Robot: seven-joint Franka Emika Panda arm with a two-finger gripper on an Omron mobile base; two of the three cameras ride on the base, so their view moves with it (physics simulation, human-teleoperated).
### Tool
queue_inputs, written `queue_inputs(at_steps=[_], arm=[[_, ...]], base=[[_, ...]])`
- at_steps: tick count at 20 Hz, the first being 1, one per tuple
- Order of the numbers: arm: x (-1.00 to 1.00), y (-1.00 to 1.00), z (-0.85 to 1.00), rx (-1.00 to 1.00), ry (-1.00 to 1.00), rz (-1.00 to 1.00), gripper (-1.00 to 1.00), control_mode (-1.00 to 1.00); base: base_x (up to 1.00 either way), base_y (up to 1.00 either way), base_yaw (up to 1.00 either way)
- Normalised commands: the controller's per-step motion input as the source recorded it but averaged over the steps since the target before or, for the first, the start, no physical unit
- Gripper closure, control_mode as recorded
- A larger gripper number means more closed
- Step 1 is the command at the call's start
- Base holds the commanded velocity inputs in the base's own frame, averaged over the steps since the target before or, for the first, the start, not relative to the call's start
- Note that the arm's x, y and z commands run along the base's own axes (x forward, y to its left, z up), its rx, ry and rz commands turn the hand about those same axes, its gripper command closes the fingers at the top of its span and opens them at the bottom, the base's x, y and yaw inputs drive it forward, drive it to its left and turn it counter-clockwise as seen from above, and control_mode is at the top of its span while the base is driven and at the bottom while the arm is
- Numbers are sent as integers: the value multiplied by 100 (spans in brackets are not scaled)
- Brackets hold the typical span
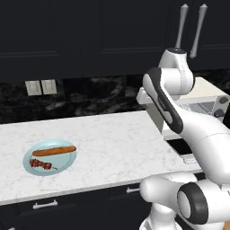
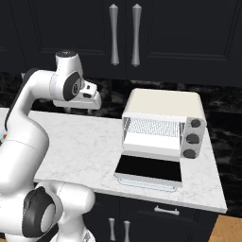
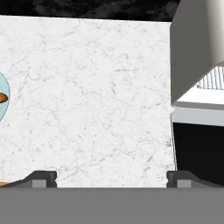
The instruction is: Pick up the kebab skewer and baguette bread, and place them inside the toaster oven. Close the toaster oven door and start by setting the timer.
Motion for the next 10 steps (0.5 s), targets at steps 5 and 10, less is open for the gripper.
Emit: queue_inputs(at_steps=[5, 10], arm=[[0, 0, 0, 0, 0, 0, -100, -100], [-3, 0, 0, 0, 0, 0, -100, -100]], base=[[0, 0, 0], [0, 0, 0]])
